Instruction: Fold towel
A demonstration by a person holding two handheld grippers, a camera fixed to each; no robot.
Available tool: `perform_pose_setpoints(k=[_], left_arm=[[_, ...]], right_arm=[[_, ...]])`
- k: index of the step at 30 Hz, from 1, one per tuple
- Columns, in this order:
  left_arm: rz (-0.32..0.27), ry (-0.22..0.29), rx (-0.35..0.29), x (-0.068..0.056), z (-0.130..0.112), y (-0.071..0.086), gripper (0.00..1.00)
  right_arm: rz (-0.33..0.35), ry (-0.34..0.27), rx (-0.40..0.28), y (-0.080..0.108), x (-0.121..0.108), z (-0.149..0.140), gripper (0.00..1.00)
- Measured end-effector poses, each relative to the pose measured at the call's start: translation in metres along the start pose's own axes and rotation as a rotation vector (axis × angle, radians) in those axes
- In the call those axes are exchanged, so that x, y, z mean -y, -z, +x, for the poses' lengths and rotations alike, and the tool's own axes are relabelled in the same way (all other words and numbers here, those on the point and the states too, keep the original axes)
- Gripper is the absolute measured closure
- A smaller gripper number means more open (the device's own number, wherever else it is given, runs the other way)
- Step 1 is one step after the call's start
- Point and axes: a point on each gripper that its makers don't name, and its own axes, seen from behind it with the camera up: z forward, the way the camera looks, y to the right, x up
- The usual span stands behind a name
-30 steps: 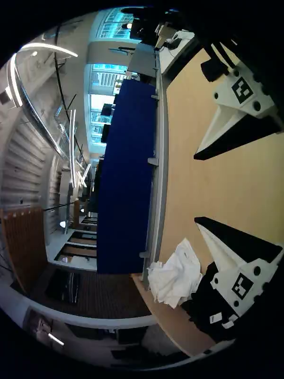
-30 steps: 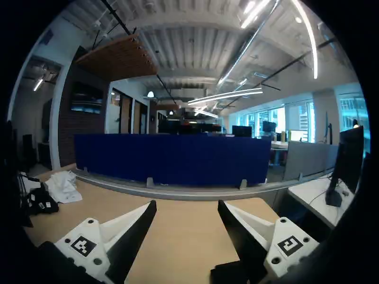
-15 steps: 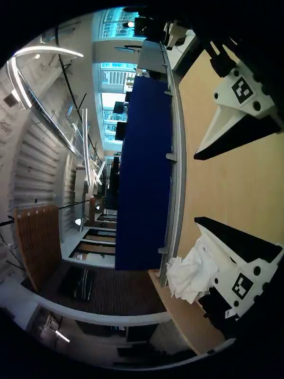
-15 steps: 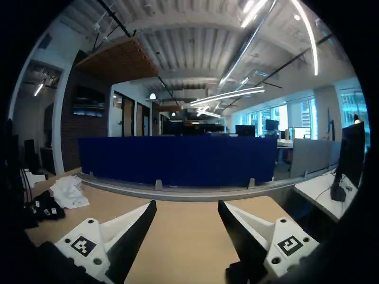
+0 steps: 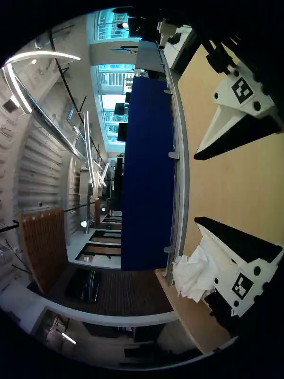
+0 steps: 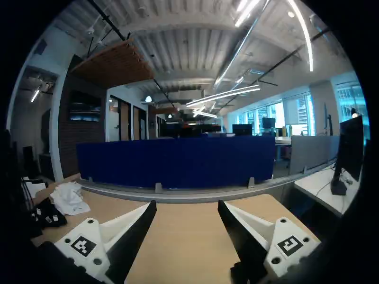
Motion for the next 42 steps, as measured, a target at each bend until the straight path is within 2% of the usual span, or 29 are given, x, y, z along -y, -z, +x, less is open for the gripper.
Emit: perform_pose_setpoints(k=[9, 21, 30, 42], left_arm=[[-0.006, -0.002, -0.009, -0.002, -0.016, -0.006, 0.12], [0.018, -0.056, -0.073, -0.006, -0.032, -0.012, 0.12], [0.043, -0.051, -0.108, 0.006, -0.054, -0.014, 0.12], [0.06, -0.064, -0.124, 0.028, -0.095, -0.011, 0.11]], right_arm=[[-0.011, 0.013, -0.003, 0.004, 0.01, -0.002, 0.0], [0.011, 0.03, -0.018, 0.01, 0.025, -0.004, 0.0], [0.017, 0.021, -0.033, 0.014, 0.024, -0.004, 0.0], [0.001, 0.005, -0.028, 0.008, 0.024, -0.033, 0.0]])
